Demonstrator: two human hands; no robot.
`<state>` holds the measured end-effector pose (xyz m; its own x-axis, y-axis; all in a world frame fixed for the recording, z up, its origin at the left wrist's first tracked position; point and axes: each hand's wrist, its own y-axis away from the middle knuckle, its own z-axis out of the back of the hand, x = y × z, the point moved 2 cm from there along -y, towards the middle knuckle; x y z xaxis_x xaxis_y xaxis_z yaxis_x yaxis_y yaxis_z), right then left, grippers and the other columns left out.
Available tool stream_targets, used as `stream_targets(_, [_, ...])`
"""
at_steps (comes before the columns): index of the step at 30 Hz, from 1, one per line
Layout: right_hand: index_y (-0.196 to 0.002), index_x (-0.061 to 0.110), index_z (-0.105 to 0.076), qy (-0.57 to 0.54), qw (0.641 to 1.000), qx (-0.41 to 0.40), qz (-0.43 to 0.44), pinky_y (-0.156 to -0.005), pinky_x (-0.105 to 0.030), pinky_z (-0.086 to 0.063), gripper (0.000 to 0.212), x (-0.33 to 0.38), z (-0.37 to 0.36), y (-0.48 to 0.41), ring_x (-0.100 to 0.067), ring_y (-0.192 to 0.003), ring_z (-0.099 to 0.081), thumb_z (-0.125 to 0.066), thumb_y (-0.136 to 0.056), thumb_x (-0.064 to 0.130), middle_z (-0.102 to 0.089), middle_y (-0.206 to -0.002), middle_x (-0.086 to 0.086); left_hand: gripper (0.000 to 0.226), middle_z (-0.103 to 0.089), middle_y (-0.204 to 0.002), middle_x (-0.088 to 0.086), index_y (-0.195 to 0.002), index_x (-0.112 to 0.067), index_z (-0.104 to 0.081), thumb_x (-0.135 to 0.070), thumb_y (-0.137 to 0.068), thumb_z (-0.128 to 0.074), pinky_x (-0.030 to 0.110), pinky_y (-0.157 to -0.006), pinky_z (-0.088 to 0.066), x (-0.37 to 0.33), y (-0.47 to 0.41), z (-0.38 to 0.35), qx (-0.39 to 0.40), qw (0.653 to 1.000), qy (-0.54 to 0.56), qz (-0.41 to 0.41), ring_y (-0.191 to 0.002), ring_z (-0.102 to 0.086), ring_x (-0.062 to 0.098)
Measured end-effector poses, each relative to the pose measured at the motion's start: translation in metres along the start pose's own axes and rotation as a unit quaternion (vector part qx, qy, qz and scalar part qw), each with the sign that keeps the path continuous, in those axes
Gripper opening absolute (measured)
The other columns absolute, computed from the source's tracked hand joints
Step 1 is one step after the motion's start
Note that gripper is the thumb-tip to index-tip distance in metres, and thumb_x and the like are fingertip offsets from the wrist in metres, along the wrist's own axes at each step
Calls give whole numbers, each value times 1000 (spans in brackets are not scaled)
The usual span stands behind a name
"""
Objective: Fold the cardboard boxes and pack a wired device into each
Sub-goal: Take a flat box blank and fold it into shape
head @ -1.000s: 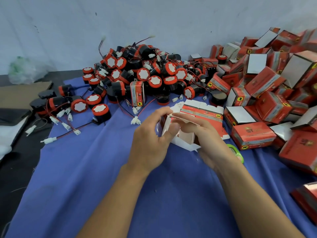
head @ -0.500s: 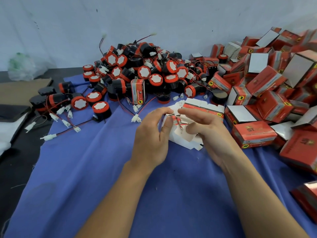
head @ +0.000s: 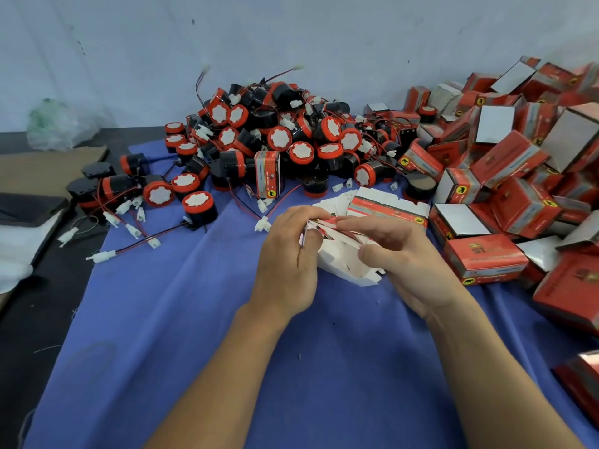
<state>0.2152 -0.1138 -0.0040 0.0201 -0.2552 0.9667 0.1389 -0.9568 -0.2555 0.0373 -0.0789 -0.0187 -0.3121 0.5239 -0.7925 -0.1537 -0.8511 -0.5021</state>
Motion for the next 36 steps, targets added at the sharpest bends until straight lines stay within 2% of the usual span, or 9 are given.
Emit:
stream_targets(5, [-90, 16, -78, 64, 988, -126, 68, -92, -27, -49, 38, -2, 4, 3, -6, -111, -68, -62, -76, -15, -78, -110, 1, 39, -64, -114, -25, -112, -28, -66, -24, -84, -39, 9, -89, -41, 5, -4, 1, -10, 999, 46, 23, -115, -57, 0])
stream_targets(9, [-92, 18, -80, 69, 996, -46, 19, -101, -41, -53, 25, -3, 0, 3, -14, -127, -61, -74, -73, 4, -75, -120, 1, 38, -67, -109, -16, -110, -24, -66, -27, -87, -36, 21, -88, -47, 7, -3, -1, -29, 998, 42, 24, -108, -61, 9])
stream_targets(11, [-106, 17, -80, 36, 999, 2, -9, -109, -49, -48, 34, -3, -1, 3, -14, -134, -55, -77, -74, 8, -69, -132, -1, 32, -68, -106, -12, -106, -26, -65, -23, -91, -37, 27, -84, -49, 9, -4, 0, -39, 997, 51, 52, -103, -62, 11])
stream_targets(14, [-128, 19, -71, 39, 998, 54, 1, -114, -42, -38, 61, 1, 0, 6, -9, -146, -41, -82, -68, 11, -59, -146, 7, 33, -69, -102, -11, -98, -36, -65, -21, -87, -38, 31, -81, -46, 14, -9, 5, -54, 990, 72, 109, -101, -61, 12])
stream_targets(18, [-133, 36, -63, 150, 988, 18, 29, -110, -39, -43, 75, 2, -6, 4, -4, -137, -49, -77, -65, 7, -62, -137, 20, 36, -71, -101, -9, -97, -34, -69, -20, -84, -39, 40, -90, -50, 13, -12, 6, -42, 983, 121, 134, -105, -63, 19])
stream_targets(22, [-126, 27, -68, 107, 992, -66, 28, -108, -47, -49, 61, -2, -7, 2, -12, -124, -62, -75, -70, 5, -71, -126, 10, 36, -73, -102, -20, -107, -21, -72, -24, -89, -41, 12, -79, -47, 4, -12, 1, 19, 977, 178, 116, -96, -65, -3])
stream_targets(26, [-126, 22, -67, 74, 989, -128, -6, -105, -48, -52, 62, -6, -2, 3, -16, -119, -67, -82, -67, 9, -74, -122, 5, 49, -75, -124, -11, -136, -16, -61, -44, -101, -42, 13, -92, -48, 3, -8, 0, 108, 951, 264, 122, -117, -67, 3])
stream_targets(32, [-126, 23, -67, 93, 982, -166, -13, -102, -51, -52, 57, -6, -4, 2, -17, -118, -67, -88, -74, 13, -73, -122, 6, 63, -69, -135, -5, -147, -28, -51, -38, -87, -71, 42, -110, -51, 3, -9, 0, 156, 965, 167, 132, -126, -64, 14])
stream_targets(36, [-127, 10, -67, 11, 988, -154, -29, -99, -48, -56, 43, -9, -6, 2, -28, -116, -69, -75, -86, -1, -74, -121, -7, 51, -73, -124, -11, -135, -33, -61, -37, -85, -75, 39, -102, -55, 6, -9, -5, 95, 979, 115, 140, -117, -68, 11])
